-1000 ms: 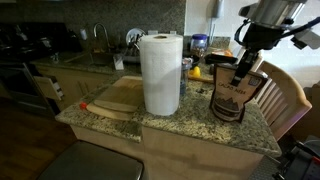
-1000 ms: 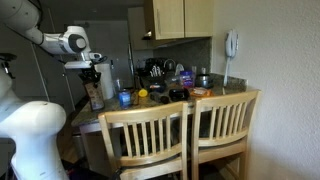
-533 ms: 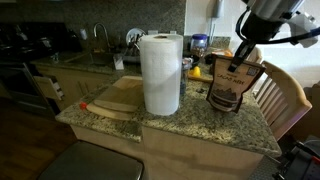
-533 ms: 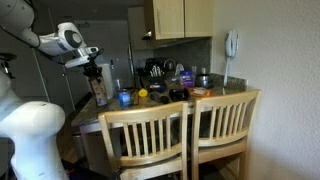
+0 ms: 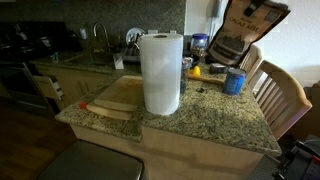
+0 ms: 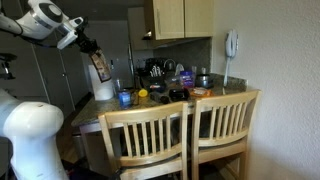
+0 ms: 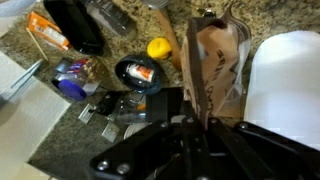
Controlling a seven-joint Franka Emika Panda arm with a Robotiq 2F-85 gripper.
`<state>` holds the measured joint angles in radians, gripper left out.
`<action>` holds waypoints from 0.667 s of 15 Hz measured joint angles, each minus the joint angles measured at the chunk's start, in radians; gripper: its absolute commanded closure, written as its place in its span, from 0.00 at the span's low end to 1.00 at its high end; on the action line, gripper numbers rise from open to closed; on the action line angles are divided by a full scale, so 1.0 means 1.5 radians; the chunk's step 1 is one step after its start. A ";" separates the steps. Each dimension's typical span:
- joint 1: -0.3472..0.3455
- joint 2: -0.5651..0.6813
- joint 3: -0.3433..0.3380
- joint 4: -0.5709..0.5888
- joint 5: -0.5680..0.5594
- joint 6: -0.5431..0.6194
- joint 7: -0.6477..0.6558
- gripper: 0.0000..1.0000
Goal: Put the brown satchet in the black bowl
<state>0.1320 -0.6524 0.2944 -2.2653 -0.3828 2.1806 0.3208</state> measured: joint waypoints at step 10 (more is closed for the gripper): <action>-0.215 0.073 -0.105 0.277 -0.106 -0.117 -0.010 0.99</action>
<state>-0.1907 -0.5432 0.1370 -1.8502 -0.5423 2.0053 0.3057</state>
